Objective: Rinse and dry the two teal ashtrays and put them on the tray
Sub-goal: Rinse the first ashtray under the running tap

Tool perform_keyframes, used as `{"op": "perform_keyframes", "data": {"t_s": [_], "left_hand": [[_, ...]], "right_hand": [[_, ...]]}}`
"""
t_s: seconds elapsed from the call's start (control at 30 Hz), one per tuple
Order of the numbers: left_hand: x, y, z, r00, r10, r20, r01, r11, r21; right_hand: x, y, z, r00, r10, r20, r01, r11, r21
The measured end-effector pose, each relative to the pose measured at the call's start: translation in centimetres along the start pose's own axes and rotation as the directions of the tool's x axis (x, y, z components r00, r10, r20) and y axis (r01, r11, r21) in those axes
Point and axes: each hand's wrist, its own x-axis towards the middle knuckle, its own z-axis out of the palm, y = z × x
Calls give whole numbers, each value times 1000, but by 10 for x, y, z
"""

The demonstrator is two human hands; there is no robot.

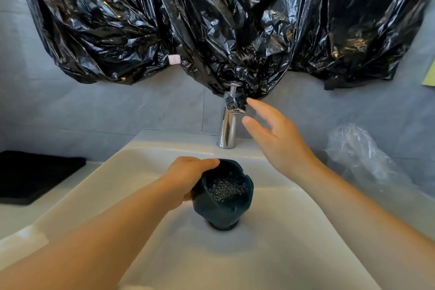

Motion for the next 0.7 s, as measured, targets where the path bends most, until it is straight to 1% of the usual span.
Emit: {"op": "perform_keyframes", "data": {"t_s": [0.07, 0.13, 0.23, 0.37, 0.4, 0.47, 0.53, 0.63, 0.7], "left_hand": [[-1, 0, 0, 998, 67, 3, -67, 997, 24], [-3, 0, 0, 992, 119, -30, -118, 992, 32], [-10, 5, 2, 984, 165, -71, -167, 986, -14], [-17, 12, 2, 953, 277, -118, -278, 960, 10], [-18, 13, 2, 937, 321, -137, -319, 947, 39], [-20, 14, 1, 893, 421, -161, -400, 904, 150], [-21, 16, -1, 839, 518, -167, -473, 845, 249], [-20, 16, -4, 751, 631, -195, -534, 753, 385], [-20, 15, -6, 684, 705, -188, -572, 678, 461]], "right_hand": [[-22, 13, -5, 996, 82, 30, -83, 996, 16], [-36, 24, -13, 988, 148, 35, -150, 987, 53], [-51, 33, -20, 978, 209, -10, -207, 974, 91], [-58, 37, -20, 962, 261, -82, -252, 962, 105], [-57, 38, -20, 959, 261, -111, -250, 963, 104], [-55, 38, -19, 958, 252, -138, -241, 966, 94], [-55, 39, -18, 961, 243, -132, -234, 969, 75], [-56, 40, -17, 967, 229, -108, -225, 973, 49], [-55, 40, -16, 971, 219, -101, -216, 976, 35]]}}
